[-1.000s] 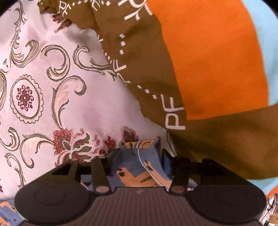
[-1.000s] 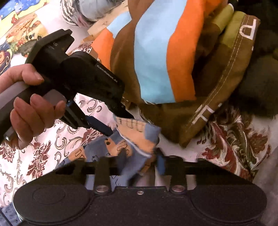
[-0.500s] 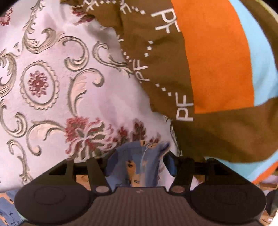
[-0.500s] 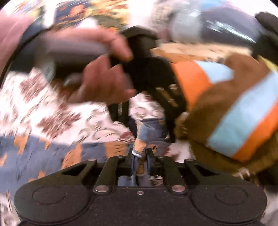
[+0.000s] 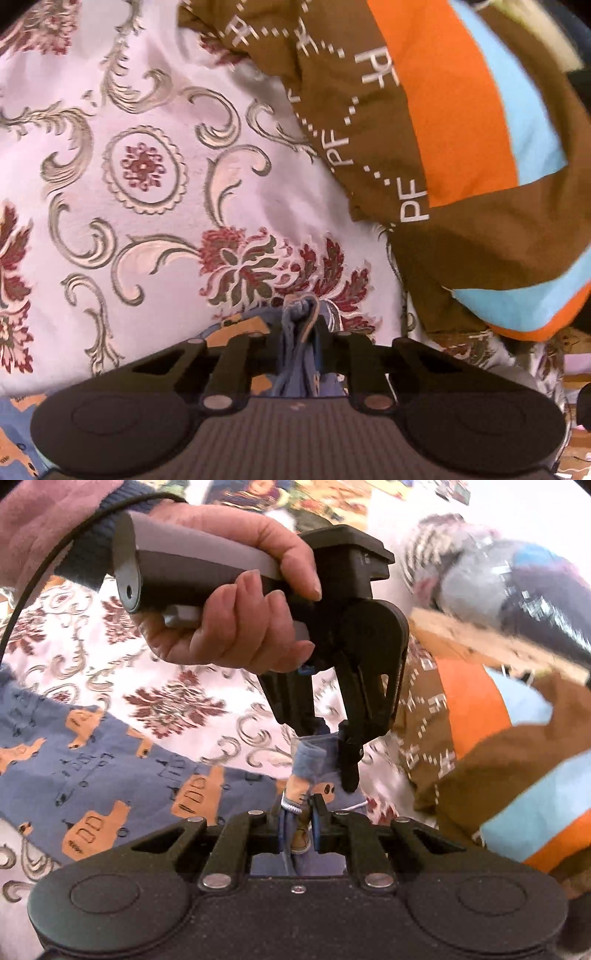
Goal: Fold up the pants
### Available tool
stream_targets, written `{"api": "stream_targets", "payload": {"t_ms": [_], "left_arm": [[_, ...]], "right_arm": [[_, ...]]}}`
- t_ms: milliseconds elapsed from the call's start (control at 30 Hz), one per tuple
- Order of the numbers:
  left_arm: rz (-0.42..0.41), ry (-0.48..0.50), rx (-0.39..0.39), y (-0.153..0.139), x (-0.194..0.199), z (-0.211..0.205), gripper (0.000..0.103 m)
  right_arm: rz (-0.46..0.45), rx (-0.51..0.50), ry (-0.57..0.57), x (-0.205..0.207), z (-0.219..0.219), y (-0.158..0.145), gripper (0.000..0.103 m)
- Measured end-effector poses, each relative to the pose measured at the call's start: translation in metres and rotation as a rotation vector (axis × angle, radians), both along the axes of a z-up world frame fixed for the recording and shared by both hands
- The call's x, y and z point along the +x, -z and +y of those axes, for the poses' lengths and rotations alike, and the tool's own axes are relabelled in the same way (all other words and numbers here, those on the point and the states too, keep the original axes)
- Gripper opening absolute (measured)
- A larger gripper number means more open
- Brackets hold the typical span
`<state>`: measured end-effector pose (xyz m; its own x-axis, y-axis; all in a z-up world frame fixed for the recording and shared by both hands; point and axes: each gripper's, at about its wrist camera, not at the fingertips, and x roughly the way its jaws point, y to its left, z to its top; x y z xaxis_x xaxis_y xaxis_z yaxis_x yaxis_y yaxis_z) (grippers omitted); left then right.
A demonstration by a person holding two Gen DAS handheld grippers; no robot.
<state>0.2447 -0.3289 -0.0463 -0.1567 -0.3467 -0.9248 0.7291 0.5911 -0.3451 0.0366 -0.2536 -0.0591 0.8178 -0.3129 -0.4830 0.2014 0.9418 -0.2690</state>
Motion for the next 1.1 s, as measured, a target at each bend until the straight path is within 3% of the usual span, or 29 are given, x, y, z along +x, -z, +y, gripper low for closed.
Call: {"api": "stream_targets", "payload": {"t_ms": [167,333,667,800,833,900,1000,1100], "left_arm": [[-0.003,-0.052,-0.115,-0.005,0.01,0.05,0.014],[-0.01,-0.146,-0.199,-0.005,0.03,0.12,0.014],[0.045,-0.36,-0.233,0.042,0.062,0.256,0.015],[0.049,-0.445,-0.255,0.067,0.066,0.294,0.04],[0.049,-0.467,-0.268,0.07,0.066,0.303,0.041],[0.033,-0.5,-0.284,0.065,0.066,0.315,0.045],[-0.094,-0.484,-0.323,0.04,0.061,0.321,0.061],[-0.176,-0.395,-0.374,0.023,0.051,0.316,0.067]], "right_arm": [[-0.016,-0.049,-0.11,-0.006,0.027,-0.01,0.014],[0.039,-0.057,-0.232,0.004,0.061,-0.007,0.014],[0.253,-0.116,-0.477,0.043,0.141,0.034,0.015],[0.289,-0.107,-0.499,0.044,0.149,0.047,0.028],[0.279,-0.081,-0.507,0.042,0.147,0.044,0.032],[0.267,-0.011,-0.504,0.037,0.137,0.036,0.05],[0.224,0.045,-0.45,0.025,0.122,0.025,0.054],[0.212,0.039,-0.373,0.028,0.115,0.022,0.054]]}}
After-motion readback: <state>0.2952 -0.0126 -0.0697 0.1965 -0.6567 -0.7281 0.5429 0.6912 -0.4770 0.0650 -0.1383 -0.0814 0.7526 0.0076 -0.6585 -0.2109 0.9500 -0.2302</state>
